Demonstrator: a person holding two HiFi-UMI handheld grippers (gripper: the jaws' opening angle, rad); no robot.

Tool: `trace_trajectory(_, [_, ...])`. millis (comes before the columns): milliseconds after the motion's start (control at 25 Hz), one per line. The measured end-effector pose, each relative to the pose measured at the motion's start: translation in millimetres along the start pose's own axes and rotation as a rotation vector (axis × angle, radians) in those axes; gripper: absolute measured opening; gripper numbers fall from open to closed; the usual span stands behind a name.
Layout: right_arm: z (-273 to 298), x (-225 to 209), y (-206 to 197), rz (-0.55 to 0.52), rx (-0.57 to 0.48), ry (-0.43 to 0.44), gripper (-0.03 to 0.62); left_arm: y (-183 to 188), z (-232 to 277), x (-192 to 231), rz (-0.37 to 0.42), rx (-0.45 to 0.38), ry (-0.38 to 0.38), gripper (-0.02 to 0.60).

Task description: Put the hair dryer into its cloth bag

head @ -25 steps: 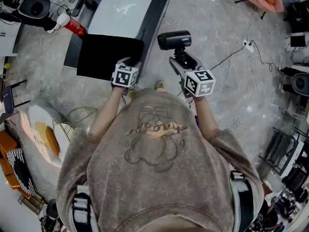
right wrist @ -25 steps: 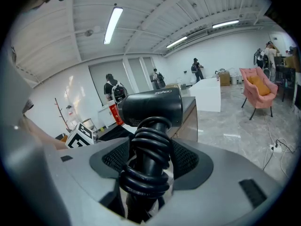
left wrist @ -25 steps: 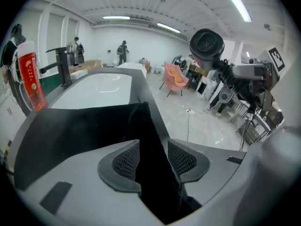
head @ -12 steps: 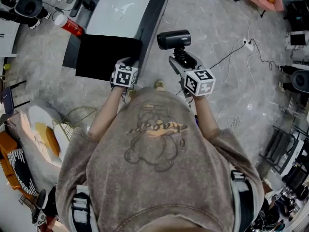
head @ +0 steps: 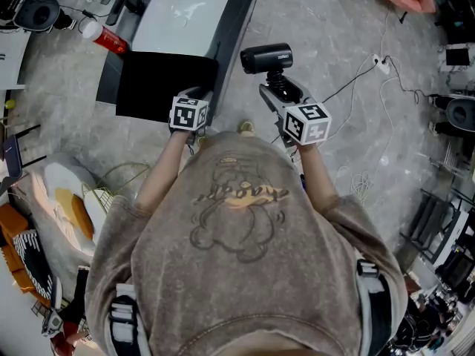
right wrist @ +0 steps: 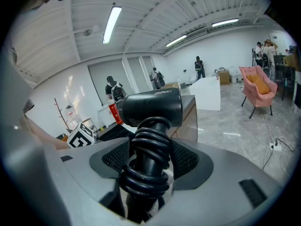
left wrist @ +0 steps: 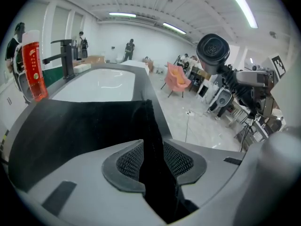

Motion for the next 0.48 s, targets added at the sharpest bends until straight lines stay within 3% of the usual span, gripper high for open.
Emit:
trace_trajectory(280, [-0.7,0.6,2.6,-0.004,0.003,0.004,0.273,3.1,-3.0,-1.3,-0.046,-0.021,-0.045,0.138])
trace_trajectory(480, [-1.5,3.1,1.9,-0.007,0.003,0.007,0.273,0.0,-1.9,1.7,-0.018,0.006,0.005,0.118])
Point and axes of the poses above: the fingertips, and each gripper's own axes: z forward along the fingers, x to its left, y out of its top, the point moved 1 cm from there along -z, backward along the fingers, and after that the axes turned 10 degrees about x, right-handed, at the moved point
